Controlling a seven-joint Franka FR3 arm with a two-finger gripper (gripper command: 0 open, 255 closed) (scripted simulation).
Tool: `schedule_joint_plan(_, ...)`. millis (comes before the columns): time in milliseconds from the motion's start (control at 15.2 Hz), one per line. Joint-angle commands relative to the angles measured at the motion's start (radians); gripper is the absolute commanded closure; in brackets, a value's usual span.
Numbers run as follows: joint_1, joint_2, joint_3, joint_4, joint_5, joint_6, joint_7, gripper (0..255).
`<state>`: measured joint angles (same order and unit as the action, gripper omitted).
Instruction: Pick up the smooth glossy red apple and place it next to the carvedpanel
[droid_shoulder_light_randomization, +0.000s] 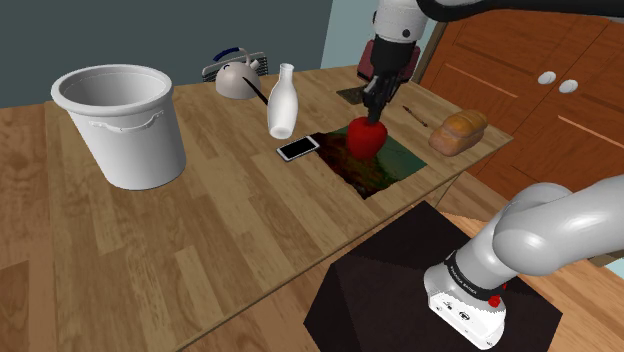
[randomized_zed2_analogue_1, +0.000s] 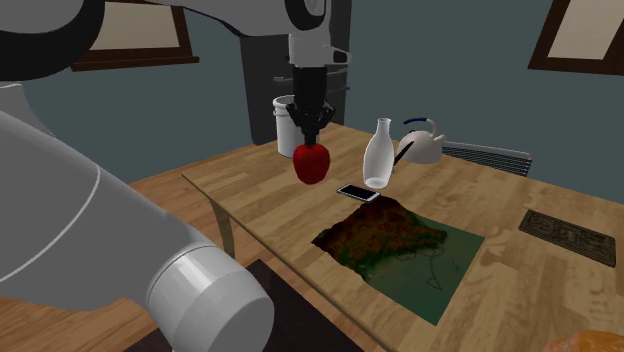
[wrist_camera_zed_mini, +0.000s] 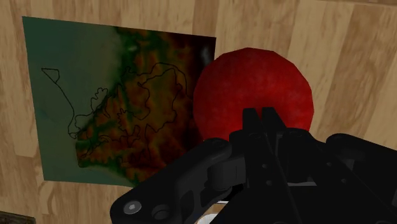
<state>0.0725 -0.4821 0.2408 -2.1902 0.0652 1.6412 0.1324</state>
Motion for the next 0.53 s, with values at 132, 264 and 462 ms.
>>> schedule_joint_plan(132,-0.019,0.015,-0.033,0.02,-0.022,-0.006,-0.044,255)
schedule_joint_plan(264,-0.038,0.032,-0.065,0.02,-0.042,0.011,-0.087,255)
schedule_joint_plan(462,-0.066,0.066,-0.112,0.028,-0.071,0.037,-0.152,255)
